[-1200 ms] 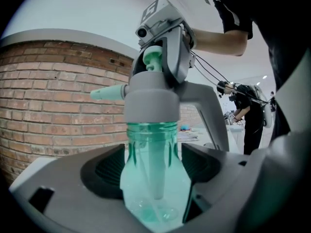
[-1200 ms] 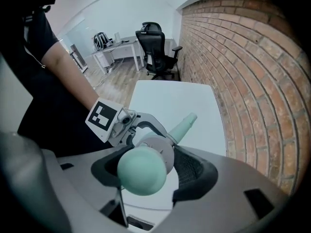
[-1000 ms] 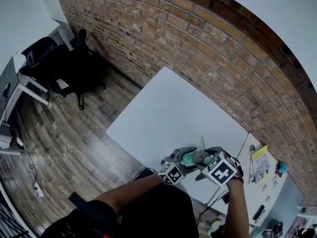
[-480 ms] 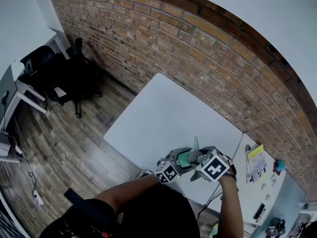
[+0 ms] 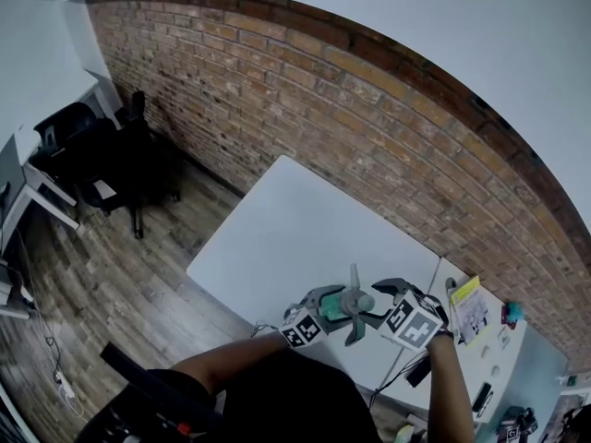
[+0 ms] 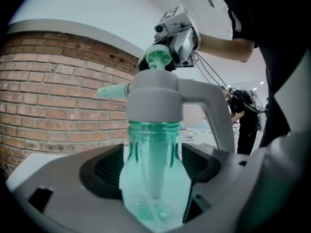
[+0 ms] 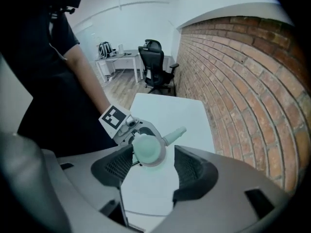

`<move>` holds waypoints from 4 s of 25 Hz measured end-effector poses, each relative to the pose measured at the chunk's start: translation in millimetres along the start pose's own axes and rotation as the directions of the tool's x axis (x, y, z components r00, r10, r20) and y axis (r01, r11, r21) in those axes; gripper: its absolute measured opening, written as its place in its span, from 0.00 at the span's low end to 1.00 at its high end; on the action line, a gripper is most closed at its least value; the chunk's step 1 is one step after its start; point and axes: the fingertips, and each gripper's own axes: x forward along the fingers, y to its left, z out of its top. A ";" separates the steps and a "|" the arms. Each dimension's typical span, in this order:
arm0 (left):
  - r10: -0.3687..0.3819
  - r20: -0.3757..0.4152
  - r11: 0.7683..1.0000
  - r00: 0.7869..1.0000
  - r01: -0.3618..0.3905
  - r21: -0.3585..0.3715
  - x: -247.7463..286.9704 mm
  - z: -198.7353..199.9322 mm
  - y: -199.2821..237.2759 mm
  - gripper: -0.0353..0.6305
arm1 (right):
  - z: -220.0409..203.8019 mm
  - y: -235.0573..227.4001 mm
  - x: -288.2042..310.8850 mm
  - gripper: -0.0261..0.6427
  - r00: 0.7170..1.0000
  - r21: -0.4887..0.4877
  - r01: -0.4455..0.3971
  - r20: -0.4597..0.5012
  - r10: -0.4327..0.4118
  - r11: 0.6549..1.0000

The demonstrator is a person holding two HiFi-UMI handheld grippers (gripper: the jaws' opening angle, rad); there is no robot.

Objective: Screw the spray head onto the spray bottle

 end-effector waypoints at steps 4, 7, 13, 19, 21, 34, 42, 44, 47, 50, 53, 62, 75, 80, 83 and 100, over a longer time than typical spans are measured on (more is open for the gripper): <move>-0.006 -0.008 1.000 1.000 0.006 -0.006 1.5 -2.4 -1.2 0.59 | -5.0 12.1 -11.3 0.44 0.995 -0.245 -0.087 -0.061 0.074 0.966; -0.006 -0.011 1.000 1.000 0.006 -0.012 1.2 -0.8 -0.3 0.59 | -12.3 9.1 -13.7 0.44 0.987 -0.439 -0.133 -0.144 0.076 0.889; -0.007 -0.013 1.000 1.000 0.007 -0.014 3.1 -0.8 0.4 0.59 | -11.1 11.3 -0.3 0.44 0.975 -0.693 -0.210 -0.202 0.094 0.690; -0.017 -0.021 1.000 1.000 0.016 -0.019 1.2 -2.6 0.6 0.59 | -9.8 8.3 20.1 0.44 0.960 -0.823 -0.255 -0.279 0.029 0.508; -0.021 -0.020 1.000 1.000 0.020 -0.019 0.8 -3.2 0.3 0.59 | -9.5 7.4 25.9 0.44 0.959 -0.841 -0.259 -0.284 0.021 0.476; -0.061 -0.034 0.998 0.998 0.060 -0.027 -1.6 -2.0 -2.9 0.59 | -15.8 16.6 42.5 0.44 0.955 -0.839 -0.277 -0.293 0.041 0.468; -0.047 -0.026 0.999 0.999 0.046 -0.018 0.0 -1.3 -1.2 0.59 | -16.3 13.7 44.0 0.43 0.954 -0.821 -0.279 -0.297 0.045 0.498; -0.043 -0.023 0.999 0.999 0.043 -0.015 -0.1 -0.8 -0.5 0.59 | -15.5 15.6 42.7 0.43 0.952 -0.808 -0.288 -0.297 0.067 0.514; -0.044 -0.024 0.999 0.999 0.043 -0.016 -0.9 -1.3 -2.1 0.59 | -16.1 22.6 40.1 0.43 0.945 -0.789 -0.315 -0.312 0.099 0.527; -0.041 -0.023 0.999 0.999 0.041 -0.014 -1.0 -1.0 -2.9 0.59 | -16.4 22.3 40.8 0.43 0.943 -0.772 -0.318 -0.316 0.100 0.551; -0.038 -0.021 0.999 0.999 0.037 -0.013 -0.5 -1.4 -2.4 0.59 | -16.8 18.8 43.1 0.43 0.945 -0.732 -0.310 -0.310 0.108 0.606; -0.032 -0.007 0.999 0.999 0.032 -0.007 -0.4 -0.4 -2.2 0.59 | -14.9 17.7 45.6 0.43 0.941 -0.545 -0.310 -0.292 0.170 0.779; -0.077 0.008 0.997 0.997 0.077 0.013 -3.5 -2.3 -7.2 0.59 | -16.8 21.9 46.3 0.43 0.931 -0.542 -0.316 -0.333 0.146 0.778; -0.083 0.028 0.996 0.996 0.084 -0.013 -14.1 -5.3 -0.5 0.68 | -15.2 23.0 46.4 0.43 0.935 -0.533 -0.308 -0.324 0.147 0.788; -0.097 0.020 0.995 0.995 0.097 0.001 -18.5 -13.2 -1.3 0.68 | -12.8 23.0 47.0 0.43 0.936 -0.529 -0.299 -0.325 0.136 0.794; -0.124 -0.144 0.992 0.982 0.128 0.016 -51.0 -105.3 -13.8 0.73 | -13.7 25.2 47.8 0.43 0.923 -0.520 -0.292 -0.372 0.094 0.803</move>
